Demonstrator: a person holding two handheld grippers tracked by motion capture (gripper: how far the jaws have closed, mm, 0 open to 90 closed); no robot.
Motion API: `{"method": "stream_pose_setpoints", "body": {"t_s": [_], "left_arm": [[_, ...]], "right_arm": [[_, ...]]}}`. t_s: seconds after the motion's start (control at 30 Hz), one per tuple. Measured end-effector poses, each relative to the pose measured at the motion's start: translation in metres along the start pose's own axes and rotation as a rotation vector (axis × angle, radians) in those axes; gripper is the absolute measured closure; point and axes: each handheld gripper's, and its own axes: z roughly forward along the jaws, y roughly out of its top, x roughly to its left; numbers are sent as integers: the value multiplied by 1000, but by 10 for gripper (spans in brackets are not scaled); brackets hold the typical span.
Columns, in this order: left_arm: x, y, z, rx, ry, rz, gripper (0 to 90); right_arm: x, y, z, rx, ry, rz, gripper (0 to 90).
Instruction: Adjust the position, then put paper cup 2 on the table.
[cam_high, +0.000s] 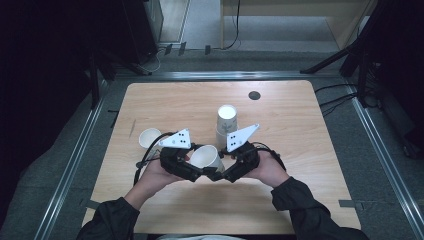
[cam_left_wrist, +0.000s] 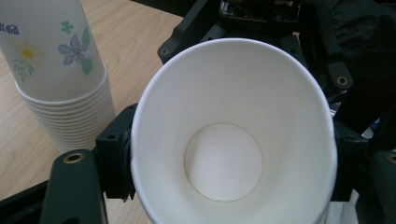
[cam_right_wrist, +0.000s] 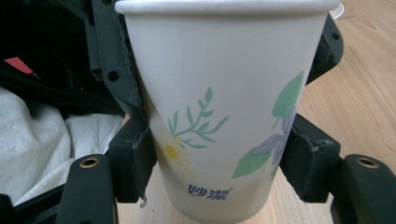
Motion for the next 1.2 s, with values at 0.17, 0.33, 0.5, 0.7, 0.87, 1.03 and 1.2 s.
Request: {"method": "stream_pose_setpoints", "body": {"t_s": [0.17,0.33,0.5,0.7,0.87,1.03,1.2], "left_arm": [[0,1,-3,-9,-3,7,249],[3,1,-6,-5,1,6,249],[9,0,-10,4,-6,-8,249],[12,2,-18,-10,9,-7,249],[15,0,-24,-5,22,3,249],[18,-2,-27,0,26,2,248],[18,-4,-27,17,39,12,248]], "right_arm": [[-1,0,-2,-8,2,11,249],[-2,-2,-4,11,-41,10,219],[-1,-5,-5,32,-64,8,210],[2,-6,-8,33,-91,-1,202],[3,-9,-12,22,-114,15,199],[5,-11,-17,21,-155,32,193],[6,-14,-22,12,-186,44,193]]}}
